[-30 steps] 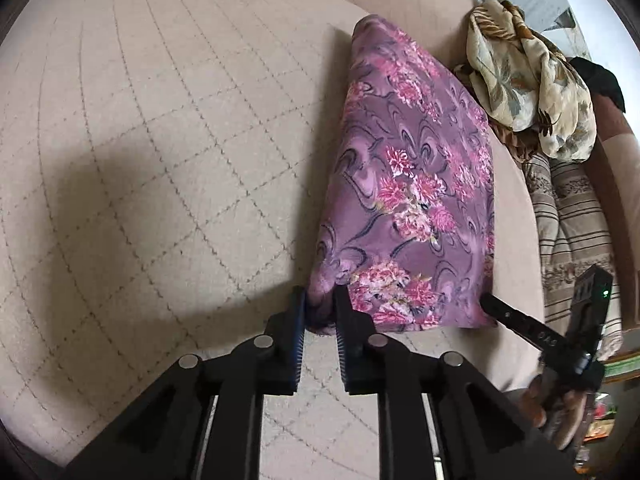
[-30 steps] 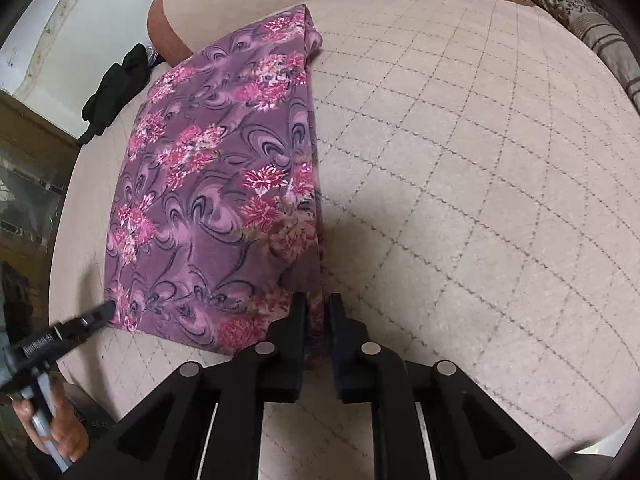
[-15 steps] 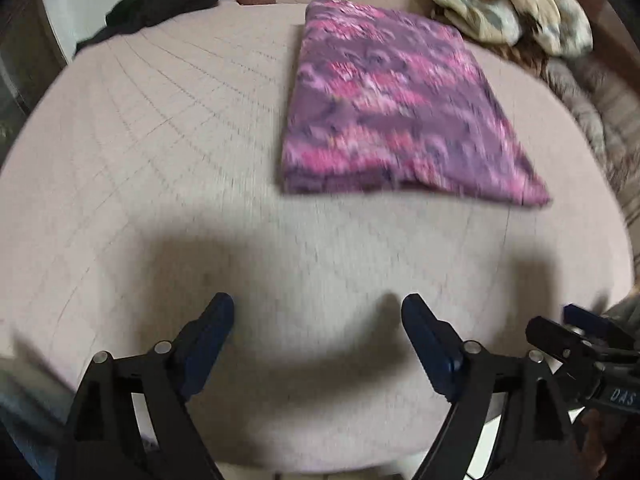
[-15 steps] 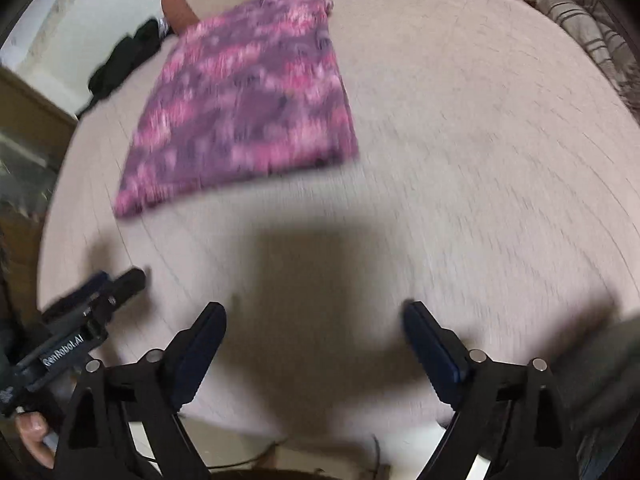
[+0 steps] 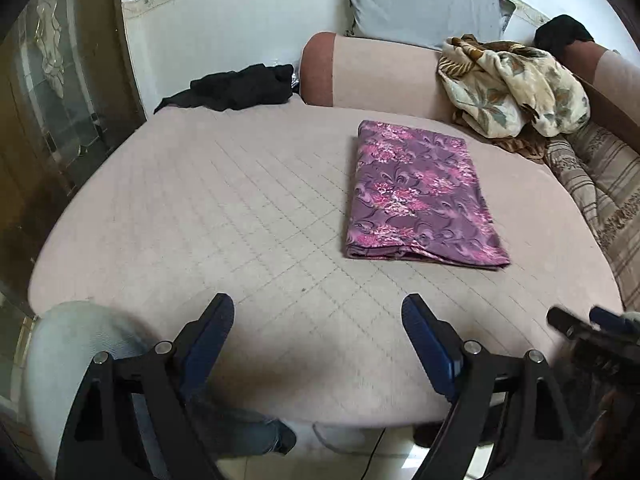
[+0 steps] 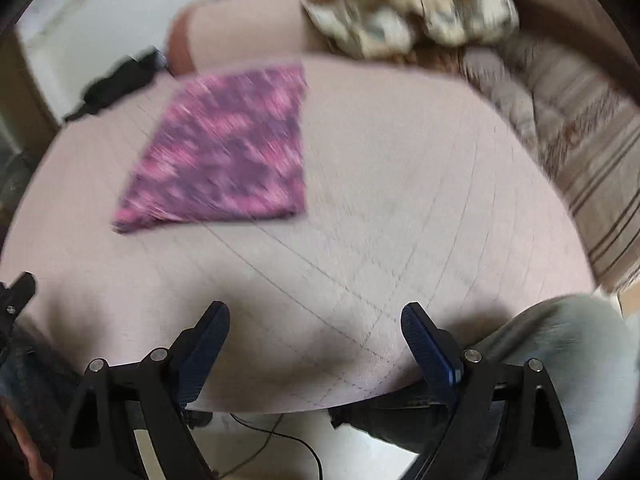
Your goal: Fold small clothes
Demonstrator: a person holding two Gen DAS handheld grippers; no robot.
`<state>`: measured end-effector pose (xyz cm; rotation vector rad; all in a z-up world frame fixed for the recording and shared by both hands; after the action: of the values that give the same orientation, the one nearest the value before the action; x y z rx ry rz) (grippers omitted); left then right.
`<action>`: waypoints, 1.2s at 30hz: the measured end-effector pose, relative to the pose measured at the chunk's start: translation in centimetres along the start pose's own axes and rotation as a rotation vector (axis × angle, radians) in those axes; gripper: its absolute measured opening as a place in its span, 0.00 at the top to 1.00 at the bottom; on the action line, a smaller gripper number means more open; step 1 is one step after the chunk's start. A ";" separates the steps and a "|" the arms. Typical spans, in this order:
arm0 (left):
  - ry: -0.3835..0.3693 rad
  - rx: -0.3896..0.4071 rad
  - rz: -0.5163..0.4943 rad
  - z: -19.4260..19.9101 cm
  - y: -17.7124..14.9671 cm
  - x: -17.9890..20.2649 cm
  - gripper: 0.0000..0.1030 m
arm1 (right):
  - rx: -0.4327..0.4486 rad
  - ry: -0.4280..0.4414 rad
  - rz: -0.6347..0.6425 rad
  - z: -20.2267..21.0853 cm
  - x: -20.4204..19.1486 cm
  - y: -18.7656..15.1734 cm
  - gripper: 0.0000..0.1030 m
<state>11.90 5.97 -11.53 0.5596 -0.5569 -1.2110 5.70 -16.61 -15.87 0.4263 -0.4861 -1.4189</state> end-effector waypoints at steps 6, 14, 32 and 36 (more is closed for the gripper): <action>-0.018 0.007 0.004 5.2 1.8 -0.6 0.12 | 0.087 0.089 -0.064 6.7 -0.9 2.5 0.12; -0.040 0.067 -0.049 8.9 3.3 1.6 0.11 | 0.184 0.078 -0.047 12.4 -2.1 4.9 0.12; -0.026 0.074 -0.085 9.8 3.0 2.0 0.11 | 0.205 0.032 0.019 12.9 -3.7 5.8 0.11; -0.028 0.071 -0.087 9.8 2.9 2.1 0.11 | 0.209 0.022 0.020 12.8 -3.5 5.8 0.11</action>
<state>7.96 3.68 -2.14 0.6337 -0.6062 -1.2864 3.01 -12.39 -2.25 0.6026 -0.6215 -1.3480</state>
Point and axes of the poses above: each gripper's, at about its wrist camera, not at the fingertips, and z roughly against the way its jaws point, x to its right, y to its top, the point moved 8 cm from there along -z, roughly the way its jaws point, and after that the axes turned 13 degrees about z, right-handed, at the moved point
